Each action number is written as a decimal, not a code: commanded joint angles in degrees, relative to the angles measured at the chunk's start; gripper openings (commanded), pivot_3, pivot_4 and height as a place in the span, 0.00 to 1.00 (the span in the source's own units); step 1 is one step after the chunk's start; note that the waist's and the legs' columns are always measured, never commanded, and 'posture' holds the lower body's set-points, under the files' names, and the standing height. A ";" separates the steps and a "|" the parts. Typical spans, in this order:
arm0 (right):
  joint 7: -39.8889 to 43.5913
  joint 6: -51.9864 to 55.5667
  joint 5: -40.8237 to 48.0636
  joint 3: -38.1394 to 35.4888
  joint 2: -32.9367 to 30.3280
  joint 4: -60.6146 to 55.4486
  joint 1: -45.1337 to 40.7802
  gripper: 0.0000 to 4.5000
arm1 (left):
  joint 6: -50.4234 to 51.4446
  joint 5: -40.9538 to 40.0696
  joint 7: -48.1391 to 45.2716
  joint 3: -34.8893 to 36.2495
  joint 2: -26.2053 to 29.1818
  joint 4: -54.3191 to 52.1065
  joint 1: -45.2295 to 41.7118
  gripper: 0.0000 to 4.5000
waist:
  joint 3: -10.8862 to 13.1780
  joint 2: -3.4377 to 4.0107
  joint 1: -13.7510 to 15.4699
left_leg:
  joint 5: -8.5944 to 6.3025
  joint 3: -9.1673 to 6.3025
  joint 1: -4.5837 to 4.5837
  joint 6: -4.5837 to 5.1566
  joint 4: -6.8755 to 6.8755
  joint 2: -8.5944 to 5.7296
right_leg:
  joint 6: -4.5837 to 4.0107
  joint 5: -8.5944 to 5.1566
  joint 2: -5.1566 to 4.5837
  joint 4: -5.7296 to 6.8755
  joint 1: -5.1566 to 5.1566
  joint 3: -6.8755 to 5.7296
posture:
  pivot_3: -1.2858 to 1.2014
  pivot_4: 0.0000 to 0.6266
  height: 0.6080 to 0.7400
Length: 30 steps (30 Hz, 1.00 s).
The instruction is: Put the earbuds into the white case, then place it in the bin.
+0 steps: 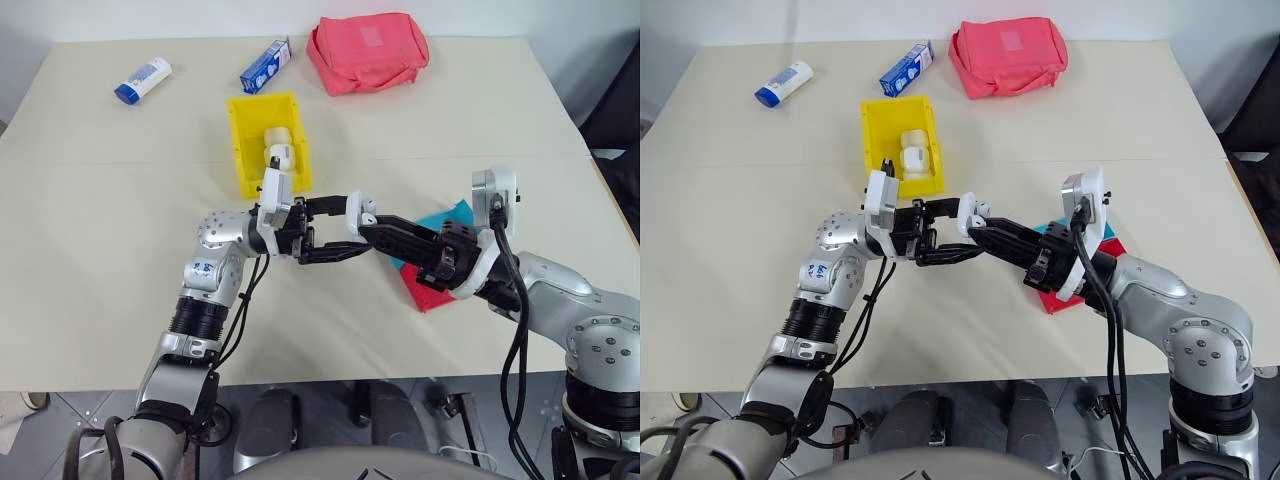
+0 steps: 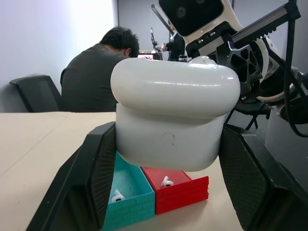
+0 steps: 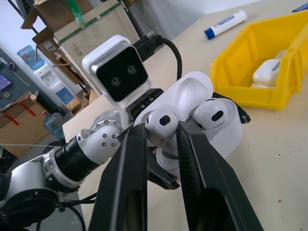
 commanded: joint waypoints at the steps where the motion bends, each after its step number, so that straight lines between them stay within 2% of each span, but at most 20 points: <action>1: -0.91 -0.45 -2.44 1.76 0.01 -0.43 1.35 0.11 | -2.03 -0.78 0.67 0.53 -1.11 -3.18 -0.73 0.62 | 0.00 0.00 -0.01 | 0.00 0.00 0.00 0.00 0.00 0.00 | 0.00 0.00 0.00 -0.01 0.00 0.00 | 0.52 0.24 1.00; 20: -6.42 -6.04 -14.49 6.00 3.85 -0.53 5.55 0.11 | -3.25 -1.01 3.12 1.60 -3.21 -4.06 -0.12 0.62 | 0.00 0.00 -0.01 | -0.01 0.00 -0.02 0.01 -0.08 0.02 | 0.01 0.01 0.00 -0.11 -0.01 -0.01 | 0.52 0.24 1.00; 30: -8.41 -5.76 -19.09 8.27 4.37 -0.89 4.38 0.11 | -4.54 -0.57 1.81 1.53 -3.48 -3.51 -0.53 0.62 | 0.00 0.00 -0.04 | -0.01 -0.01 -0.01 0.02 -0.16 0.02 | 0.01 0.01 0.00 -0.15 -0.03 -0.02 | 0.52 0.24 1.00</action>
